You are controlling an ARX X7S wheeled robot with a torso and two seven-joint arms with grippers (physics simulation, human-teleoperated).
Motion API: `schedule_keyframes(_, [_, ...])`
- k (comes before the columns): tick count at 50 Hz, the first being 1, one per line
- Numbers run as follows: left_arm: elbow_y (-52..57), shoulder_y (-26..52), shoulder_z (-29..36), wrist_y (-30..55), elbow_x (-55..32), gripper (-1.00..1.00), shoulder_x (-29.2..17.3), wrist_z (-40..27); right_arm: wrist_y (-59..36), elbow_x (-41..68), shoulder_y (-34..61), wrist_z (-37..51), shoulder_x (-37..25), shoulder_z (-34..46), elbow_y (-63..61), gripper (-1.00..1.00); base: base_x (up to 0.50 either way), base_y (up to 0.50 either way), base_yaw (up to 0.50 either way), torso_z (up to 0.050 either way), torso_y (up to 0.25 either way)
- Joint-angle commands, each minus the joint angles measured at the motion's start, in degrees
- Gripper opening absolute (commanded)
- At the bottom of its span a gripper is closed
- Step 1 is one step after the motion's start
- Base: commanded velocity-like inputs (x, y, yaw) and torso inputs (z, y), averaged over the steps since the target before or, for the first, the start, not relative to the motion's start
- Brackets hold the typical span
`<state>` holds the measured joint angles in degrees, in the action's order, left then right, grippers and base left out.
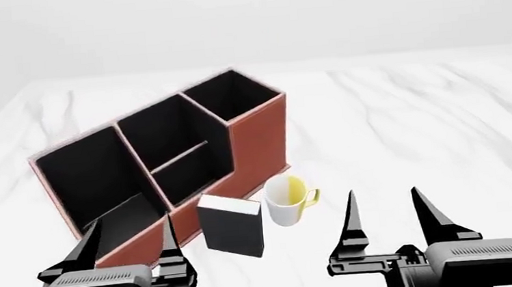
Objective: Pick up the book and place it in the right compartment of the caddy.
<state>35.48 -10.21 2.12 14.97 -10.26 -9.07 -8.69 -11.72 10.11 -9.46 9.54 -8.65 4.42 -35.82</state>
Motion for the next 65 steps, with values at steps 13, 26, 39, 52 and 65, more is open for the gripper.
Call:
schedule_keyframes(13, [0.0, 0.1, 0.9, 0.0, -0.4, 1.0, -1.0, -1.4, 0.7, 1.1, -0.1, 0.8, -1.3, 1.0, 0.1, 1.0, 0.04, -0.3, 0.0, 0.0, 0.001])
schedule_keyframes(26, [-0.2, 0.2, 1.3, -0.2, -0.8, 1.0, -1.5, -1.8, 1.9, 0.9, -0.3, 1.2, -1.8, 1.6, 0.2, 1.0, 0.0, -0.38, 0.0, 0.0, 0.0])
schedule_keyframes(39, [-0.5, 0.3, 1.8, -0.6, -0.6, 1.0, -2.0, -2.5, 3.8, -0.3, -0.5, 2.4, -2.0, 1.9, 0.7, 1.0, 0.0, 0.0, 0.27, 0.0, 0.0])
schedule_keyframes(52, [-0.5, 0.2, 2.5, -0.9, -1.2, 1.0, -2.8, -3.4, 3.2, -0.5, -0.3, 3.1, -2.6, 2.4, 0.7, 1.0, 0.0, 0.0, 0.5, 0.0, 0.0])
schedule_keyframes(65, [-0.3, 0.2, 3.1, -1.1, -1.7, 1.0, -3.7, -4.3, 3.2, -0.4, -0.2, 3.6, -3.1, 2.8, 0.6, 1.0, 0.0, 0.0, 0.5, 0.0, 0.0])
